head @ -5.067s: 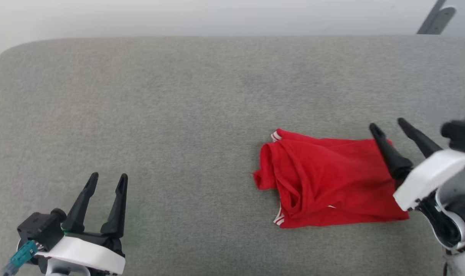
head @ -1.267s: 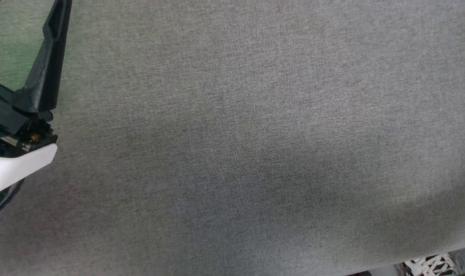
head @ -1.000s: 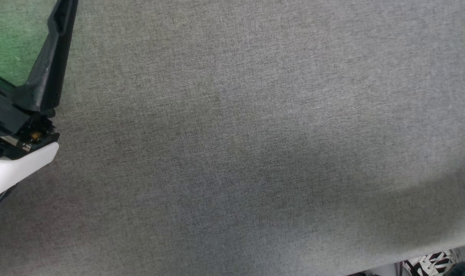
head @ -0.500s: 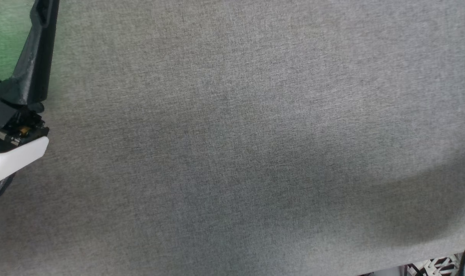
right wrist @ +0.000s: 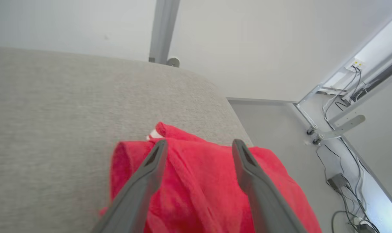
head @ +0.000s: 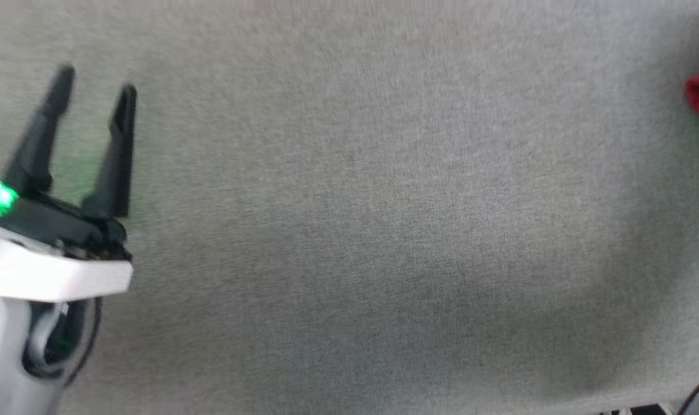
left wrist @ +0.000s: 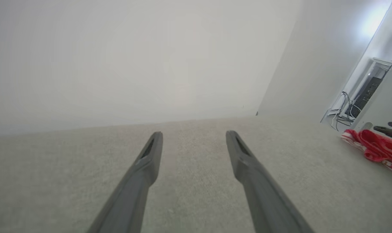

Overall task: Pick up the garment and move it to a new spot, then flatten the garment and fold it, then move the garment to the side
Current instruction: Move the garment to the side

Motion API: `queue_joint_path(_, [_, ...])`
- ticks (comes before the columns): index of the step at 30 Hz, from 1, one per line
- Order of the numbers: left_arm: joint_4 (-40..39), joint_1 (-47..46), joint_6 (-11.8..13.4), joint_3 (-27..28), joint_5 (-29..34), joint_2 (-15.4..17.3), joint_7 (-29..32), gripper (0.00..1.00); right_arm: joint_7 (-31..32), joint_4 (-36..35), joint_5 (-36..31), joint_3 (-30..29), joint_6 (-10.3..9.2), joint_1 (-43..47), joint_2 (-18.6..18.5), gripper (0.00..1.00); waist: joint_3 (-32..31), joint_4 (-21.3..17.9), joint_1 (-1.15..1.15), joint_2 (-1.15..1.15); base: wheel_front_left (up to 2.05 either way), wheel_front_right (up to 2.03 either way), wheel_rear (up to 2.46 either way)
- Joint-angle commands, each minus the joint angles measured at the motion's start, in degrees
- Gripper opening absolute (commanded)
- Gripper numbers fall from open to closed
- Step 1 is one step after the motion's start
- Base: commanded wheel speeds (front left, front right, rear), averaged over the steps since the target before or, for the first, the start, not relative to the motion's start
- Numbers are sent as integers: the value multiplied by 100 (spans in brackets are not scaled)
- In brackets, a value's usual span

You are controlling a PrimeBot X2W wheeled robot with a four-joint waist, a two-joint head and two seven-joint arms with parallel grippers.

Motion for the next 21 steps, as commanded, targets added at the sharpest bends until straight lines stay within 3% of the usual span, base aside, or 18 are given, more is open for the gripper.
queue_joint_path(1, [114,205,15,26,-36,-91,-26,100,-114,24,104,158,-15,151,31,100,-506,235,0,0,0,0,0])
queue_joint_path(12, [1042,1097,15,183,-44,-820,-27,100,-1137,386,772,1338,-14,1222,304,100,-1615,768,0,0,0,0,0])
queue_joint_path(21, [1485,1680,15,388,102,-1099,-27,100,-1784,631,1385,2086,-14,1970,474,100,-2361,1081,0,0,0,0,0])
